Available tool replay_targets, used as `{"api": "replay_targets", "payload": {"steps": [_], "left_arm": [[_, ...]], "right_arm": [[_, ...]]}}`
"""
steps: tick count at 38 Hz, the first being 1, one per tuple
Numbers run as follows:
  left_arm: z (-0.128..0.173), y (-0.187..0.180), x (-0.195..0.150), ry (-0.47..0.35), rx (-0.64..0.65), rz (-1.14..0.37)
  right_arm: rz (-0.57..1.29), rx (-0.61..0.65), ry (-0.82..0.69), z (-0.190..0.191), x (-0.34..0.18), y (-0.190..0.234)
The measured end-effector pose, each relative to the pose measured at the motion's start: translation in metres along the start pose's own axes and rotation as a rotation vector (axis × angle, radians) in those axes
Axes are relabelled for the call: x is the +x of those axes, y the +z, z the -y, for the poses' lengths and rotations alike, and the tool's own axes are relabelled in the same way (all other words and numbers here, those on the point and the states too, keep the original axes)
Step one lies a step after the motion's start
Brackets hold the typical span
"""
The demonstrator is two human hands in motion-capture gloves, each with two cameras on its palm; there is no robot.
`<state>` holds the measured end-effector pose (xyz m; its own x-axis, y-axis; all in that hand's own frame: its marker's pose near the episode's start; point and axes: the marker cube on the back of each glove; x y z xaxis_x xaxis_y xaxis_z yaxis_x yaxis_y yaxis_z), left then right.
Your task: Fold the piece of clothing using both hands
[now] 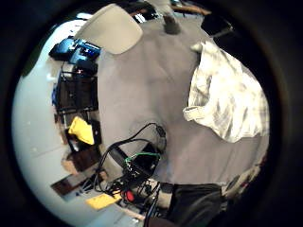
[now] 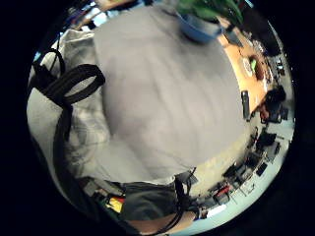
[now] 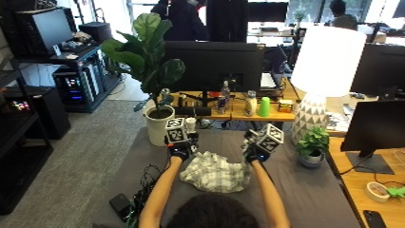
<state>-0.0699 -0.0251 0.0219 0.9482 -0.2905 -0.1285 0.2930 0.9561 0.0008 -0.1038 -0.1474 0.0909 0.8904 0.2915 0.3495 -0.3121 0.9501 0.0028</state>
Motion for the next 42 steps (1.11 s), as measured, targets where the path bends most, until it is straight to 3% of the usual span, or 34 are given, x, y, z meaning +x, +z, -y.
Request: {"api": "replay_targets", "payload": {"steps": [3, 7, 12, 17, 20, 24, 29, 35, 39, 42], "left_arm": [[0.016, -0.005, -0.015, -0.028, 0.021, -0.043], [0.038, 0.001, -0.035, -0.058, -0.011, -0.096], [0.033, -0.008, -0.056, -0.106, 0.038, -0.110], [0.026, -0.007, -0.071, -0.129, 0.018, -0.102], [0.022, -0.008, -0.079, -0.136, 0.021, -0.107], [0.020, -0.009, -0.090, -0.153, 0.022, -0.118], [0.017, -0.012, -0.095, -0.183, 0.020, -0.117], [0.019, -0.010, -0.091, -0.191, 0.013, -0.085], [0.025, -0.005, -0.083, -0.179, -0.001, -0.083], [0.031, -0.001, -0.076, -0.165, -0.007, -0.085]], "right_arm": [[0.003, -0.053, -0.089, 0.010, -0.040, 0.050], [0.019, -0.137, -0.198, -0.058, -0.119, 0.087], [0.042, -0.266, -0.317, -0.154, -0.214, 0.128], [0.100, -0.443, -0.387, -0.201, -0.248, 0.163], [0.176, -0.395, -0.466, -0.199, -0.252, 0.143], [0.299, -0.210, -0.654, -0.169, -0.255, 0.095], [0.215, -0.140, -0.442, -0.107, -0.212, 0.062], [0.150, -0.066, -0.372, -0.086, -0.170, 0.016], [0.143, -0.122, -0.351, -0.095, -0.157, 0.007], [0.154, -0.345, -0.304, -0.148, -0.156, -0.024]]}}
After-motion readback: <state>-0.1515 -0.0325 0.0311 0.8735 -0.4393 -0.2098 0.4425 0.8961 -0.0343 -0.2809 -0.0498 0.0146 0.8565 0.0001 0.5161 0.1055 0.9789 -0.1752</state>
